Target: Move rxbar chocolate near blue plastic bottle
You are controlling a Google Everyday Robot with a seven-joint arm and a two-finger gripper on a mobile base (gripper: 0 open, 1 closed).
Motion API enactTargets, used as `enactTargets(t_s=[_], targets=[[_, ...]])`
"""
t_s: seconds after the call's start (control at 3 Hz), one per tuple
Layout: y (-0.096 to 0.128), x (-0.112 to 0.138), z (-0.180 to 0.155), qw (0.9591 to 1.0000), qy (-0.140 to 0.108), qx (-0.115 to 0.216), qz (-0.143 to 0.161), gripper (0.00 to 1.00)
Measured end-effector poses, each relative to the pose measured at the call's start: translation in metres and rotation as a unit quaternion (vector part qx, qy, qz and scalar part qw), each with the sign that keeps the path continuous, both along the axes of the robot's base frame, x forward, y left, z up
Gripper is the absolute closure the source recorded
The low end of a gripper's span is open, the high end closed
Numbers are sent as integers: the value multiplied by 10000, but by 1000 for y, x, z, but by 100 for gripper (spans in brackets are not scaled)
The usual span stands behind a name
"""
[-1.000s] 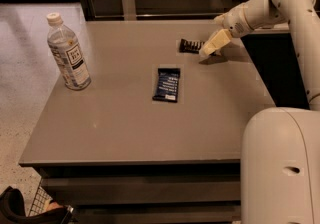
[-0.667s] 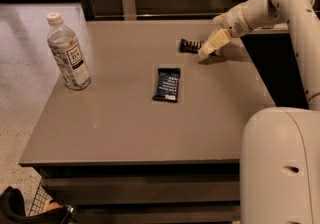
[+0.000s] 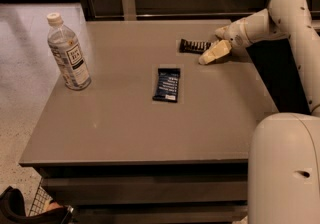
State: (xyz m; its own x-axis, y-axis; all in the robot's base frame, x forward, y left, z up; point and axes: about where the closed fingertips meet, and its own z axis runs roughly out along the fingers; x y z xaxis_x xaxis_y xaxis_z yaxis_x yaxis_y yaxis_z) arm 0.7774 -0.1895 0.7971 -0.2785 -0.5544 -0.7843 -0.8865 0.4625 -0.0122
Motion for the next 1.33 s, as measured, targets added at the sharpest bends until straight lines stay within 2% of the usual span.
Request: enactTargets(t_s=[0.67,1.0,1.33], targets=[[-2,-2,4,10000,25,46,-26,45],[-2,-2,14,10000,24,45,-26,75],[-2,-2,19,10000,25,45,-24,100]])
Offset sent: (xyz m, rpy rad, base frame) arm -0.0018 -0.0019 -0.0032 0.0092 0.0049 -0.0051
